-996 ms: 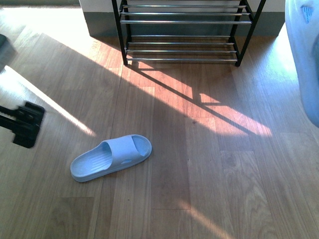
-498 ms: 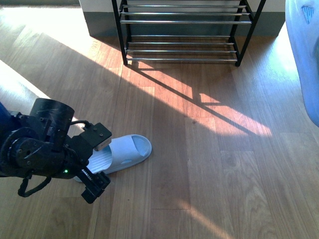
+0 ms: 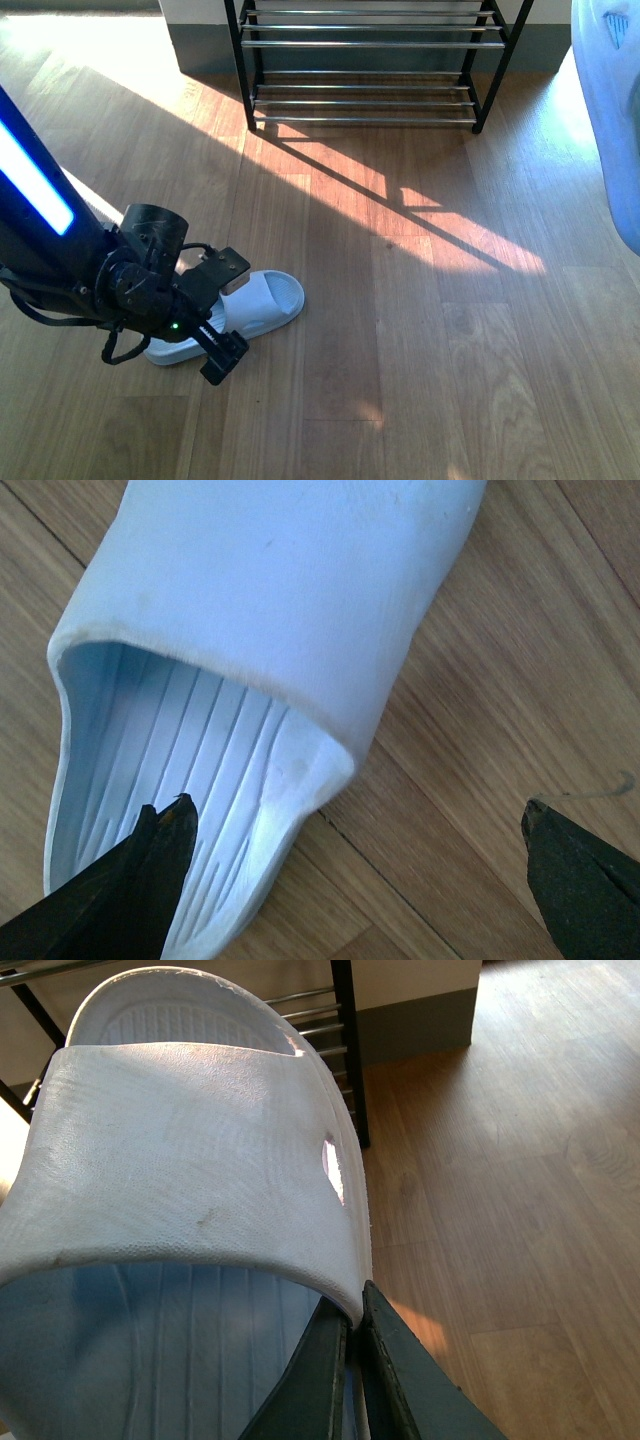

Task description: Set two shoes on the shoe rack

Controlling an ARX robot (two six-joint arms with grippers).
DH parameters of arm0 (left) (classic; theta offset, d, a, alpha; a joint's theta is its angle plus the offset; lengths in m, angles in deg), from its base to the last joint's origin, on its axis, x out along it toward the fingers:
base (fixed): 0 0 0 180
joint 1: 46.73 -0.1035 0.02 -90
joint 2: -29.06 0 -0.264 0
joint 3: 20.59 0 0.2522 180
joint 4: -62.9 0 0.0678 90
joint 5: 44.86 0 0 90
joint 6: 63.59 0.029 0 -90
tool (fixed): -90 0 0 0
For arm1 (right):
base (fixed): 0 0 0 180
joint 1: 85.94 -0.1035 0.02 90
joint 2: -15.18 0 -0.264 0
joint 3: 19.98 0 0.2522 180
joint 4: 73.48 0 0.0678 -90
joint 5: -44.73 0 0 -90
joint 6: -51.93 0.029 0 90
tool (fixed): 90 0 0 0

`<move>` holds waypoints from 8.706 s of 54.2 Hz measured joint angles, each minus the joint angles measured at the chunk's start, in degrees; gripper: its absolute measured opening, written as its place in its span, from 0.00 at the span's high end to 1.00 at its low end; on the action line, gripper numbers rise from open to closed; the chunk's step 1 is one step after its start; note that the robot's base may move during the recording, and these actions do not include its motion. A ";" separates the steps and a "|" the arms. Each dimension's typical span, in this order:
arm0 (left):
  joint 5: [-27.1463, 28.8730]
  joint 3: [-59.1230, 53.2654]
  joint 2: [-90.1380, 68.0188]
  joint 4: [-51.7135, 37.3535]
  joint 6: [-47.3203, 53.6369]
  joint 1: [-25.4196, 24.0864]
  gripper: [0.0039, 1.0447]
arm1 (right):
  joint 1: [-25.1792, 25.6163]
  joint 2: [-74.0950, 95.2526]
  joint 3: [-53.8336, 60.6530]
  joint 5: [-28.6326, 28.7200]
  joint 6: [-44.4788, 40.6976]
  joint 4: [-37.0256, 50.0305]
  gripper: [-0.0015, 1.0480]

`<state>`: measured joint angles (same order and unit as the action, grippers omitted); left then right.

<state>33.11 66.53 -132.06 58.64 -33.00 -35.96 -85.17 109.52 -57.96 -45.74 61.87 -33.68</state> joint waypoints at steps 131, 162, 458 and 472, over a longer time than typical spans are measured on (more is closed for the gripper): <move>34.12 -49.53 76.70 -13.84 -27.82 5.46 0.98 | 0.00 0.00 0.00 0.02 0.00 0.00 0.98; 33.94 -49.68 76.67 -13.84 -27.91 5.86 0.98 | 0.11 -0.02 0.00 -0.15 0.00 0.00 0.98; 34.16 -49.83 76.74 -13.84 -27.93 5.68 0.98 | 1.18 -0.09 -3.76 23.89 0.90 3.32 0.09; 34.21 -49.83 76.74 -13.84 -27.93 5.68 0.98 | -0.07 0.15 0.28 9.68 -3.34 13.57 0.20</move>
<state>67.31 16.70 -55.32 44.80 -60.93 -30.28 -85.23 109.67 -57.68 -36.06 58.52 -20.10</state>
